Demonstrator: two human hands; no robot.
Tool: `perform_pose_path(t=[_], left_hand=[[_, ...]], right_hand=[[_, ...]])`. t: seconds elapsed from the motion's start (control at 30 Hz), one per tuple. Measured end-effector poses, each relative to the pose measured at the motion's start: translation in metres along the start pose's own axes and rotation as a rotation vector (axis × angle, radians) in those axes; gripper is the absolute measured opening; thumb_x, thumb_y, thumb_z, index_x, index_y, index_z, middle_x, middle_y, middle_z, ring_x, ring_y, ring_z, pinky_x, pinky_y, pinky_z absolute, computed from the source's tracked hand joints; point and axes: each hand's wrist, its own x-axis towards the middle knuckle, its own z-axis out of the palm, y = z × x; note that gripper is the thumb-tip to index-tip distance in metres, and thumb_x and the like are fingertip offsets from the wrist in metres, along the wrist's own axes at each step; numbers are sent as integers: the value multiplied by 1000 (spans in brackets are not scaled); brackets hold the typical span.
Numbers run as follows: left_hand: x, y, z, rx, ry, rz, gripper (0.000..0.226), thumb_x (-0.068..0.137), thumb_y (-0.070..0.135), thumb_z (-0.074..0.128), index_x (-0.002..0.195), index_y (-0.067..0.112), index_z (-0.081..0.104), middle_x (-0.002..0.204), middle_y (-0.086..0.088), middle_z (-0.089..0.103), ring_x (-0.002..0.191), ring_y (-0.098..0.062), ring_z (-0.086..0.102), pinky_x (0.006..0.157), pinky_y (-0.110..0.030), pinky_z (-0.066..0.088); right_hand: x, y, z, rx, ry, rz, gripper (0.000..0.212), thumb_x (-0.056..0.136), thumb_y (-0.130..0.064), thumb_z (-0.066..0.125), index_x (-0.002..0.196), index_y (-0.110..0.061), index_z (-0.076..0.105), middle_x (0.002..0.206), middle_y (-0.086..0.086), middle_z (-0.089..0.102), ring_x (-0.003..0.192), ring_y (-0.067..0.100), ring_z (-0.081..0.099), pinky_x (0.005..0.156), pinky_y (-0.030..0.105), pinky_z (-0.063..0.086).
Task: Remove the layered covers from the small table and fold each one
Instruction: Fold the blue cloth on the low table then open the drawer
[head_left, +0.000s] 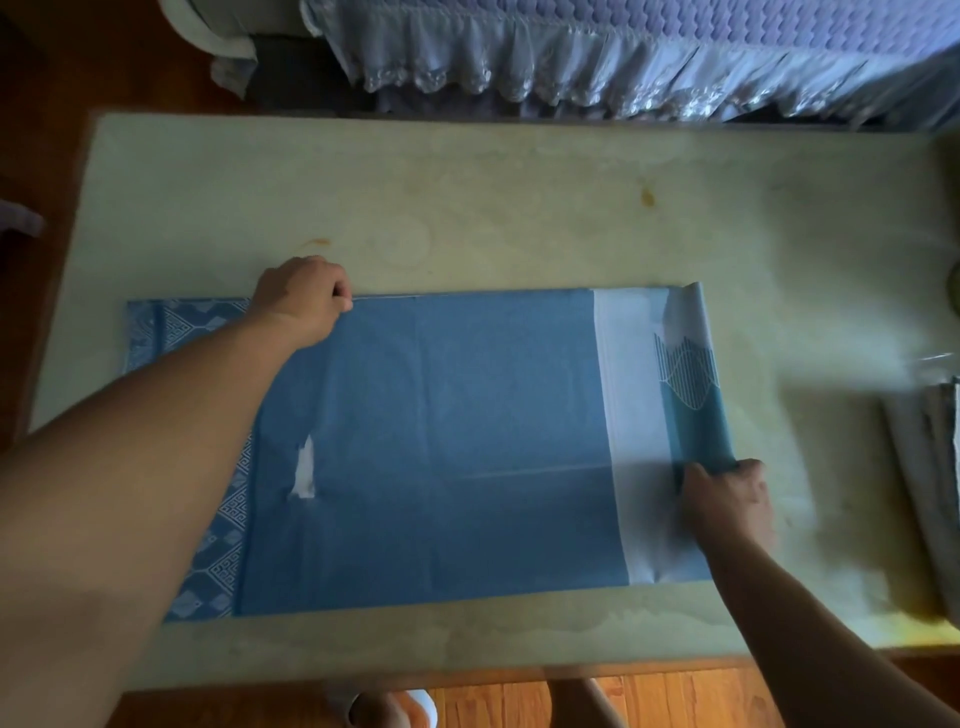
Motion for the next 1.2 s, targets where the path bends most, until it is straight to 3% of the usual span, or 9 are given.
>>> perform_pose_path(t=[0.13, 0.3, 0.5, 0.63, 0.87, 0.93, 1.0, 1.13, 1.2], left_hand=[[-6, 6, 7, 22, 92, -26, 4, 93, 15, 67, 92, 19, 66, 107, -11, 64, 101, -37, 59, 85, -44, 47], [-78, 51, 48, 56, 336, 105, 36, 85, 20, 71, 120, 12, 63, 128, -15, 56, 111, -40, 52, 89, -50, 45], [-130, 58, 98, 49, 155, 200, 67, 86, 38, 72, 142, 8, 52, 150, -12, 48, 130, -36, 48, 102, -51, 44], [-121, 50, 80, 73, 30, 233, 71, 88, 35, 74, 150, 16, 44, 157, -2, 39, 136, -29, 42, 105, -46, 41], [-111, 62, 50, 62, -207, 203, 79, 91, 37, 66, 157, 18, 27, 164, -4, 23, 148, -28, 25, 119, -42, 27], [-114, 56, 37, -232, -311, 147, 80, 96, 37, 66, 160, 14, 23, 167, -6, 20, 153, -26, 19, 124, -35, 17], [-130, 39, 17, -755, -279, -74, 71, 98, 33, 65, 157, 13, 30, 160, -5, 34, 148, -22, 33, 121, -33, 25], [-197, -38, -21, -1604, -130, -548, 23, 100, 29, 59, 117, 14, 66, 114, -12, 69, 84, -16, 66, 76, -32, 51], [-230, -84, -27, -1770, -213, -640, 33, 100, 41, 55, 113, 13, 66, 103, -10, 73, 84, -23, 69, 75, -36, 54]], right_hand=[[3, 1, -1, -1, -22, -11, 39, 82, -33, 56, 111, -12, 41, 117, 19, 59, 107, 42, 57, 97, 52, 45], [3, 2, -5, 10, -59, -24, 39, 82, -30, 57, 112, -11, 41, 114, 18, 59, 103, 42, 58, 97, 54, 45], [13, 1, -19, -20, -173, -60, 34, 83, -28, 62, 110, -11, 49, 98, 15, 59, 88, 35, 56, 75, 39, 47], [12, -6, -49, -58, -305, -195, 21, 87, -19, 61, 104, -7, 65, 99, 17, 67, 86, 34, 63, 77, 40, 53], [-86, -63, -130, -100, -633, -541, 23, 94, -12, 58, 103, -31, 67, 102, -5, 70, 95, 20, 68, 84, 47, 59], [-130, -91, -143, -77, -687, -626, 22, 94, -12, 57, 100, -31, 68, 95, -8, 73, 89, 16, 70, 80, 42, 60], [-175, -122, -147, -22, -716, -701, 22, 91, -9, 58, 98, -26, 71, 89, -8, 75, 83, 14, 72, 75, 38, 59], [-264, -187, -107, 184, -702, -743, 12, 83, -3, 62, 93, -1, 68, 78, 11, 68, 68, 22, 64, 62, 33, 50], [-311, -216, -57, 197, -711, -743, 5, 82, -6, 61, 84, -2, 62, 69, 11, 61, 54, 17, 60, 52, 27, 49]])
